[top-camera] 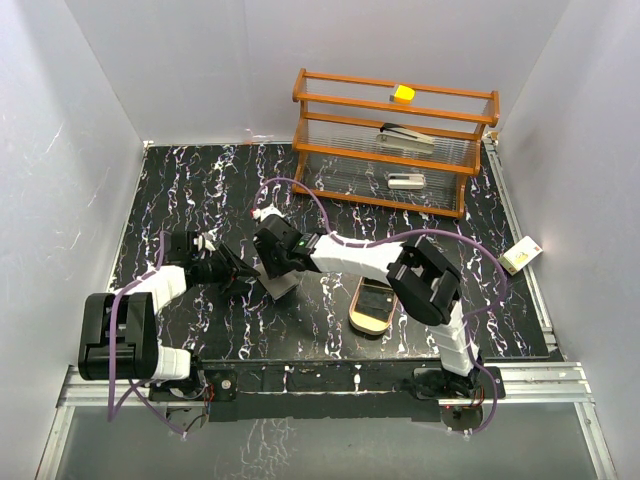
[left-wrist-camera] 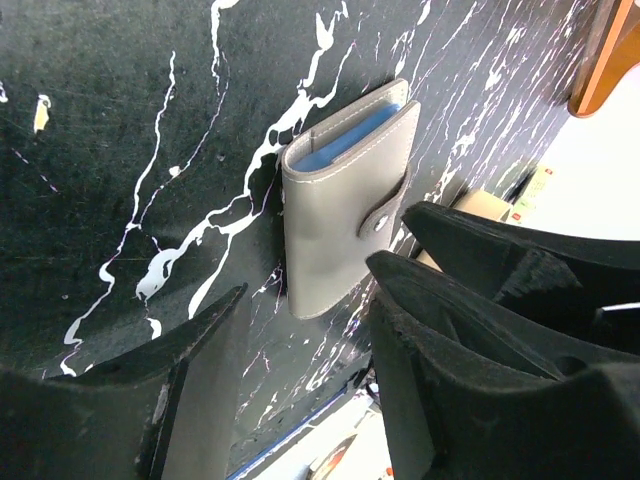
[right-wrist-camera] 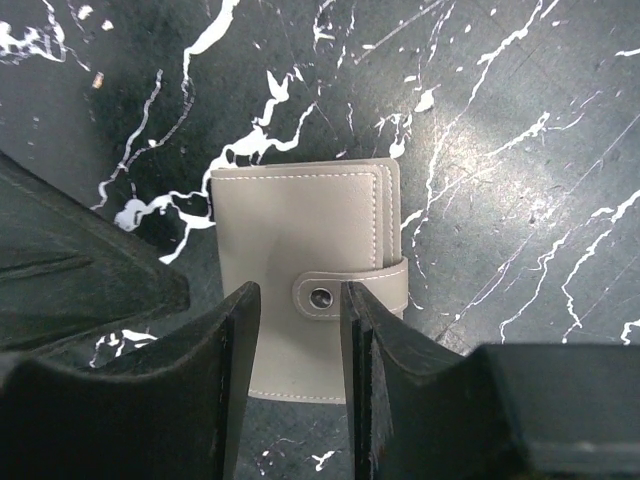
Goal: Put the credit cards into the card holder
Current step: Open the card holder at the center of the board.
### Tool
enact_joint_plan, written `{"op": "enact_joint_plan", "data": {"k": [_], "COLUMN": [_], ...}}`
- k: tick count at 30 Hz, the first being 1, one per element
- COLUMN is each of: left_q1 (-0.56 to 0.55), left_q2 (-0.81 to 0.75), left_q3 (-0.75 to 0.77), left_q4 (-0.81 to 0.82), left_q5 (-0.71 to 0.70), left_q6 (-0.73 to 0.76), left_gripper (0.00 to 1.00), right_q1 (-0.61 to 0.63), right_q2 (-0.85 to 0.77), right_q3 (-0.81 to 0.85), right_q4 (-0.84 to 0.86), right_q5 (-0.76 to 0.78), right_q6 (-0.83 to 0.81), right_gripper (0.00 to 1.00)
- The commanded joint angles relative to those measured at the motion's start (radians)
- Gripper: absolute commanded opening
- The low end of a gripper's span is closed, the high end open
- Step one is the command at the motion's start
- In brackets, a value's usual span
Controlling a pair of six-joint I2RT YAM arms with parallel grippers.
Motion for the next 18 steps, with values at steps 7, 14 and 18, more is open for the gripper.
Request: {"op": "enact_joint_plan", "data": {"k": [7,14,18], "left_q1": [0.004,0.004,0.004], "left_q2": [0.026,0.054,0.063], "left_q3": [-0.015,-0.004,0.0], "left_q4": [0.015,0.023,0.024], "left_q5": [0.05,0.064,0.068], "left_q6": [-0.001,0.001,0.002], "left_gripper": [0.49,0.48,0.48], "right_q1": [0.015,0.029,0.032], "right_q2": [0.059,0.074,0.057], "right_q3": [0.044,0.023,0.003], "right_q4": [-0.011,-0.04,-0.038], "right_q5": [0.028,0.083,0.083], "right_q6": [-0.021,-0.018,-0.008], "right_gripper": [0.34,0.2,0.04]}}
